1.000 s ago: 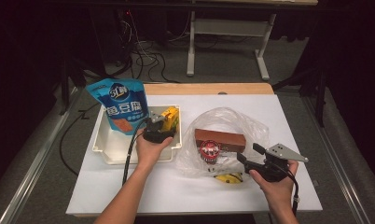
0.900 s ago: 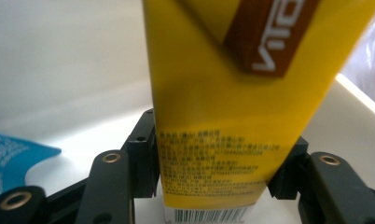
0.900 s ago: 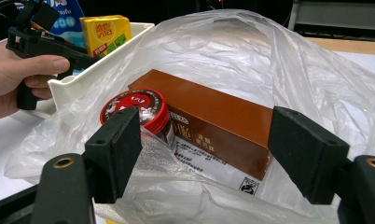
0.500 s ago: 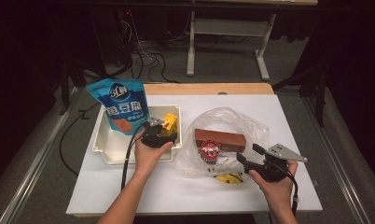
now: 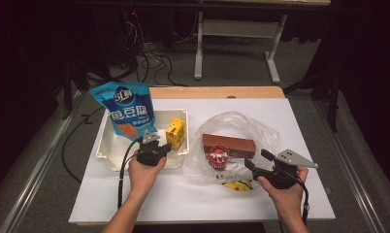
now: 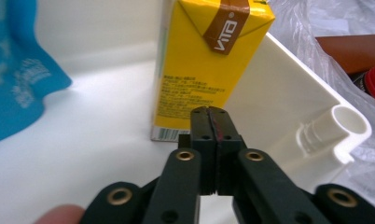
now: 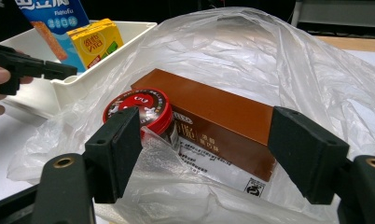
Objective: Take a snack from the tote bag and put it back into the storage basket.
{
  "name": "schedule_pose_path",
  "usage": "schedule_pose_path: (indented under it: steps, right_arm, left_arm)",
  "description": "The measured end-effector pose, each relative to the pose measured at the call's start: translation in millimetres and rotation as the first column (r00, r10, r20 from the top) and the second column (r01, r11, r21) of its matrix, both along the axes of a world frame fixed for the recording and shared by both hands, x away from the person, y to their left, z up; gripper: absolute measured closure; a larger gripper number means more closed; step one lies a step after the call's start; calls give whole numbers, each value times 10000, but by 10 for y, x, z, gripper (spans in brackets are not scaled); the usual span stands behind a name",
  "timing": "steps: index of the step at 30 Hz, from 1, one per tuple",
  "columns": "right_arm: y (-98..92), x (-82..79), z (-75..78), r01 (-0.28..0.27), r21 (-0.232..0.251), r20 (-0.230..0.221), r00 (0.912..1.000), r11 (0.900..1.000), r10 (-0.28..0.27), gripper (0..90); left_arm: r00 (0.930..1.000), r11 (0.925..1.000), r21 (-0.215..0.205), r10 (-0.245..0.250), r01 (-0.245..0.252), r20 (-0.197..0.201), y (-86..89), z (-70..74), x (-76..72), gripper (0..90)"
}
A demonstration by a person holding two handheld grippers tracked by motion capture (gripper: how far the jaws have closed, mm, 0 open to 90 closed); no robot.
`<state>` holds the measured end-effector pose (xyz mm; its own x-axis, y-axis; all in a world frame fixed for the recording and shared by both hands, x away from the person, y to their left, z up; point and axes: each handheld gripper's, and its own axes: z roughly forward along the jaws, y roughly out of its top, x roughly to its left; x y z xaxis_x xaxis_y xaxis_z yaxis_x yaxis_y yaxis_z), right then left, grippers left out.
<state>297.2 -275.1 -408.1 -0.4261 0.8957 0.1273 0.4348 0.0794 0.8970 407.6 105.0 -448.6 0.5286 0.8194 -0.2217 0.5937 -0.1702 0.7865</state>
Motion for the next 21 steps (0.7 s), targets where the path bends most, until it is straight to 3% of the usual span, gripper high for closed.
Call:
schedule_pose_path:
  steps: [5,11,15,21]
  right_arm:
    - [-7,-2,-14,65,1,-55,10000,10000,-65,267]
    - [-25,3,-14,70,6,-41,10000,10000,-70,270]
    - [-35,-2,-13,75,20,-24,10000,10000,-75,273]
    - [-60,4,-14,179,69,-51,9998,9998,-179,278]
  left_arm:
    - [9998,9999,46,91,-90,-161,-92,-1,110,900]
    - [9959,9967,-4,810,-811,-411,-132,10,255,900]
    - [9931,9951,-185,958,-973,-675,-123,-15,354,900]
    - [9852,9865,70,1639,-1638,-509,-113,-11,449,900]
